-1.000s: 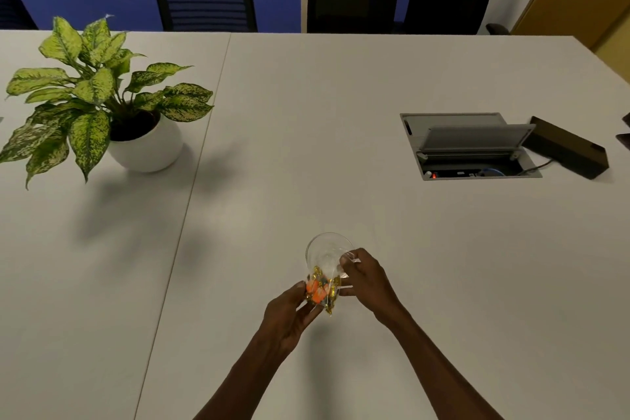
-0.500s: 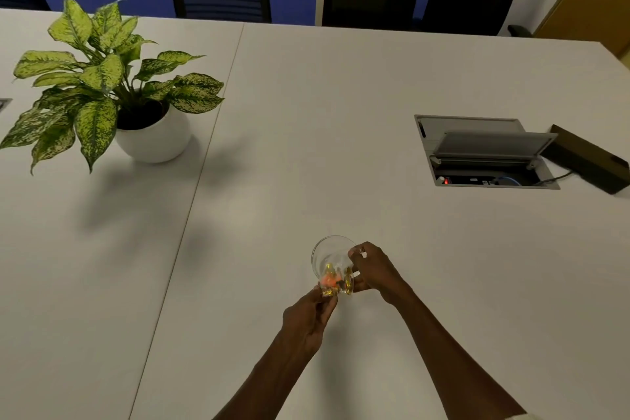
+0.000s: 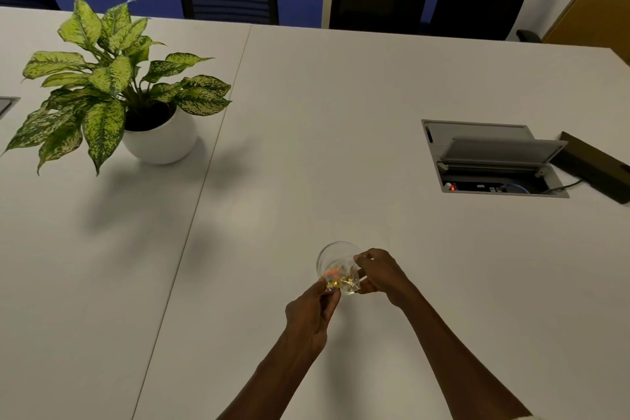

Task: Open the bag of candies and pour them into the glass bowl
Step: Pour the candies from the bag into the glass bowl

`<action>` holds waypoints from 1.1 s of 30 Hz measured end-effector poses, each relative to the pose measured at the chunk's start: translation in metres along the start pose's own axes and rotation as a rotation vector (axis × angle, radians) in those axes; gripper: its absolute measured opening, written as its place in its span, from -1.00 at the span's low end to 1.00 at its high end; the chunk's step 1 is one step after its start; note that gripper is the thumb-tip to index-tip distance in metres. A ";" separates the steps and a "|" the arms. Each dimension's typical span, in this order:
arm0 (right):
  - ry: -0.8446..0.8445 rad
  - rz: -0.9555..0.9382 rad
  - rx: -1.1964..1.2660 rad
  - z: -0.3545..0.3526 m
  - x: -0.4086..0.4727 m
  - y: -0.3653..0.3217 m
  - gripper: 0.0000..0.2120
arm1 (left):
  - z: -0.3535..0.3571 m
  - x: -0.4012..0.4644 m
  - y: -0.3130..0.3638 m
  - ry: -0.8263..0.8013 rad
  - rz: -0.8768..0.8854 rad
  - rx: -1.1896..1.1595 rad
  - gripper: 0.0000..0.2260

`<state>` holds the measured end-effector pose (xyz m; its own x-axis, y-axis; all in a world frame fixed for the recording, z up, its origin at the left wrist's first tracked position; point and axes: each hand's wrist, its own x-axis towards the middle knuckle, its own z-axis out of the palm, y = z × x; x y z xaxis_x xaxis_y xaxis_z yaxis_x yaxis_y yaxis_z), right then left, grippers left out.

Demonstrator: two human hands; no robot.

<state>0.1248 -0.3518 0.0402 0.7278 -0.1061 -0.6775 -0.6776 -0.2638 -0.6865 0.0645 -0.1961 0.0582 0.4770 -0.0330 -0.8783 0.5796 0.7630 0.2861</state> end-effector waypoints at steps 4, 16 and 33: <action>0.020 0.005 0.002 0.001 0.003 0.001 -0.73 | 0.003 0.001 0.007 -0.006 0.013 0.008 -0.90; 0.039 0.049 0.094 0.001 0.008 0.001 -0.80 | 0.016 0.004 0.031 -0.047 0.000 0.043 -0.86; 0.055 0.087 0.168 -0.005 0.009 0.006 -0.70 | 0.021 0.007 0.038 -0.100 0.061 0.236 -0.86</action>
<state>0.1274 -0.3588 0.0312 0.6676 -0.1749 -0.7237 -0.7427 -0.0887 -0.6637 0.1037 -0.1816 0.0713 0.5721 -0.0639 -0.8177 0.6800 0.5945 0.4293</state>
